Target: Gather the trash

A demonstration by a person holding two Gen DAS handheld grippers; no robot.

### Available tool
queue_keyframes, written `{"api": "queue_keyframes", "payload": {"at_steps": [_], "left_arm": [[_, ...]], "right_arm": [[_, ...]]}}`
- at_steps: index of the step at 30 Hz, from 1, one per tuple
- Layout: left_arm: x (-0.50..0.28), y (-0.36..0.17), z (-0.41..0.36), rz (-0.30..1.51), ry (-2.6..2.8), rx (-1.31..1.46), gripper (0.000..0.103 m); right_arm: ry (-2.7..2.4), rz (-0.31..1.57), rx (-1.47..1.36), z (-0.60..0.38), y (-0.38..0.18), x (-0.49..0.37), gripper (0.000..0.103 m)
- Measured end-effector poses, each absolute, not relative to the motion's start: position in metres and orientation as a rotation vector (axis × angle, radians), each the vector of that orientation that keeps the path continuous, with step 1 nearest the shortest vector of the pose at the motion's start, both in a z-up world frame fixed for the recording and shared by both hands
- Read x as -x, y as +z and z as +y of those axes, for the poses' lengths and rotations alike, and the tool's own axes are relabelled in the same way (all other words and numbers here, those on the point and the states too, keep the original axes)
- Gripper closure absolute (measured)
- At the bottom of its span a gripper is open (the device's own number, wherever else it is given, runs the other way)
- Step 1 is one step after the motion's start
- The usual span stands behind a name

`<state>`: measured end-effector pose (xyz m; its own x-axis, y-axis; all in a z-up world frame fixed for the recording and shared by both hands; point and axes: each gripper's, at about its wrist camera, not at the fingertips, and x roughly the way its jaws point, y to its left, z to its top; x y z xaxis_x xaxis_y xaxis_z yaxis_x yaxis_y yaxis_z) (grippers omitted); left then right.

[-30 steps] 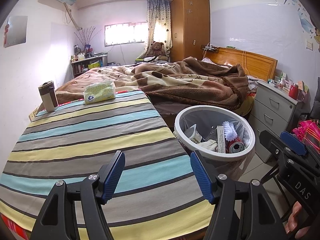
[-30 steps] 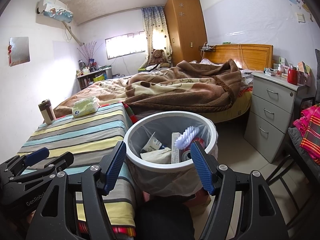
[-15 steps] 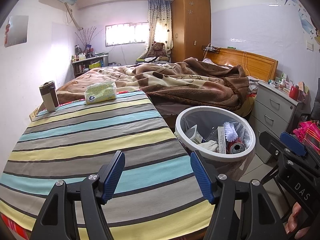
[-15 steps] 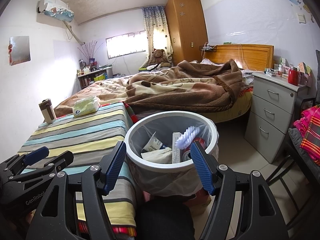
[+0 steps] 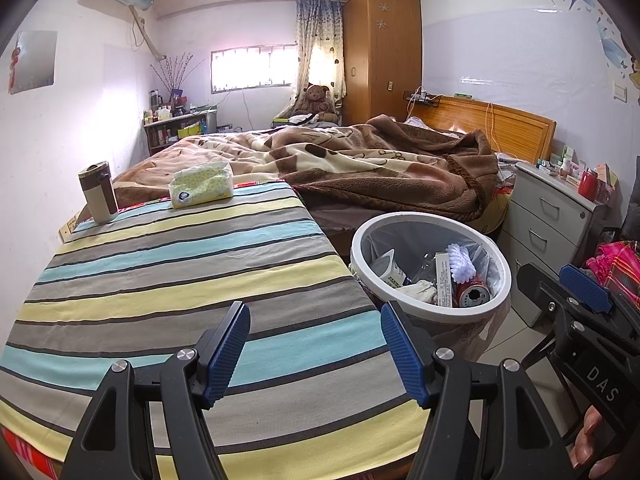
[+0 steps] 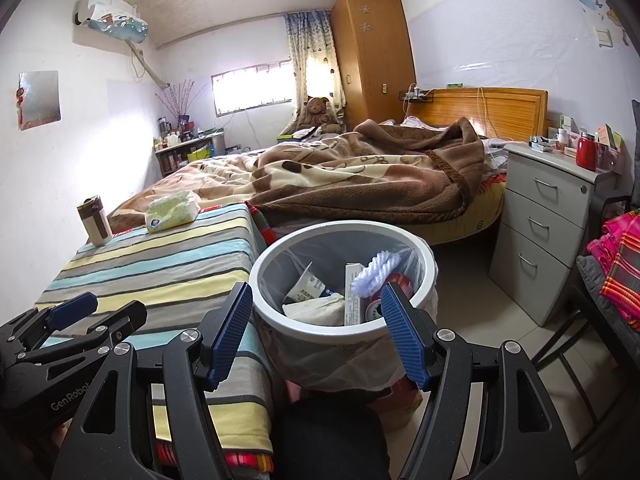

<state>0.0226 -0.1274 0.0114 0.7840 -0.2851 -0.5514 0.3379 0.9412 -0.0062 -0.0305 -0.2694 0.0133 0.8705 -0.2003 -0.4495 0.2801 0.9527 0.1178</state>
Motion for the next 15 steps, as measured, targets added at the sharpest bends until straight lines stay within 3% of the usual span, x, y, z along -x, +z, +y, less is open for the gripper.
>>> {"api": "queue_keyframes", "payload": {"at_steps": [15], "left_arm": [[-0.0231, 0.0121, -0.1277, 0.585, -0.329, -0.094, 0.035]], "right_arm": [[-0.252, 0.451, -0.183, -0.2707, 0.0135, 0.0302, 0.035]]}}
